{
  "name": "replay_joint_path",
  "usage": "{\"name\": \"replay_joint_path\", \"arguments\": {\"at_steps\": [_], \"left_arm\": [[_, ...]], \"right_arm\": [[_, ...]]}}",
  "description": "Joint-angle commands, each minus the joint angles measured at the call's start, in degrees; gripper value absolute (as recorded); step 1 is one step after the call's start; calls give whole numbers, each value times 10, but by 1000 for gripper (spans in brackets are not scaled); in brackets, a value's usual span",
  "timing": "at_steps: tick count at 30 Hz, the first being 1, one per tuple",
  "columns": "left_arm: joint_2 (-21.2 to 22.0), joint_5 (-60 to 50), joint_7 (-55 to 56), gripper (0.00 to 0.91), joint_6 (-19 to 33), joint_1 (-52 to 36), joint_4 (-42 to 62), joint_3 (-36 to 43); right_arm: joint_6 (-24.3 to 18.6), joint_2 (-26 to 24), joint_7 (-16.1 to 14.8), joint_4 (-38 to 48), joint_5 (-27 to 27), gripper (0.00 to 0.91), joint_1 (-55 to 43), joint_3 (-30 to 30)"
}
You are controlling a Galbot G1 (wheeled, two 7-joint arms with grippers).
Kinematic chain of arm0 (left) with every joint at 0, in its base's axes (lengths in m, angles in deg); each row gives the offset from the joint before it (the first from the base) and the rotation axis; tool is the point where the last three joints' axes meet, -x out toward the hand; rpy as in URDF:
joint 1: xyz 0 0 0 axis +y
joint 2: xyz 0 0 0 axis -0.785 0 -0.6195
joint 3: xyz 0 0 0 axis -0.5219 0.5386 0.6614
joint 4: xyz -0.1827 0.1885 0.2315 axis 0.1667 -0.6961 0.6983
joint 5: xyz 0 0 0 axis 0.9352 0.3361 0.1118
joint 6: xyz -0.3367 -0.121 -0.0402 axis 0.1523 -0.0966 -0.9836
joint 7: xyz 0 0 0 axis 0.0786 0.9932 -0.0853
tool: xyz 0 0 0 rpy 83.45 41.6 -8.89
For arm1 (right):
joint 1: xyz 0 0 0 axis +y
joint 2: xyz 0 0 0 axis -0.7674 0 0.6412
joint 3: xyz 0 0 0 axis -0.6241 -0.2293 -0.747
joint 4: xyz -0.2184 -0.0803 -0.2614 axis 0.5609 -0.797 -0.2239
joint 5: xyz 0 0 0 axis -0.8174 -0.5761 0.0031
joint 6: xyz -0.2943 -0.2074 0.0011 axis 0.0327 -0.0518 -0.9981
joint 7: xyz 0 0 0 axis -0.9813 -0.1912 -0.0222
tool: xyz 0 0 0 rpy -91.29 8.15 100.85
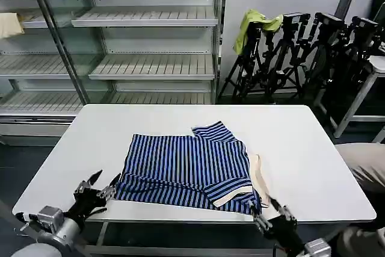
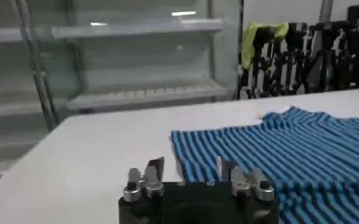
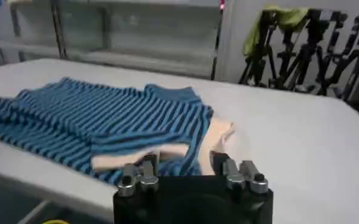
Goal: Fold and organize the clothes.
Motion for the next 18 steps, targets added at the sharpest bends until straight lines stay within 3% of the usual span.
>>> {"name": "replay_joint_path", "arguments": {"at_steps": [1, 4, 7, 12, 18], "left_arm": [[-38, 18, 4, 907, -1, -112, 37, 34], [-39, 18, -10, 907, -10, -176, 86, 63], [-26, 18, -14, 907, -12, -233, 145, 92], [-18, -19, -25, 907, 0, -295, 216, 133], [-31, 21, -23, 907, -10, -345, 251, 171]], "right_arm": [[33, -36, 11, -3, 68, 907, -84, 27], [40, -43, 45, 60, 68, 907, -177, -11], [62, -26, 55, 97, 69, 907, -260, -55], [65, -30, 84, 162, 74, 907, -343, -138], [65, -20, 113, 262, 114, 907, -486, -216]]}}
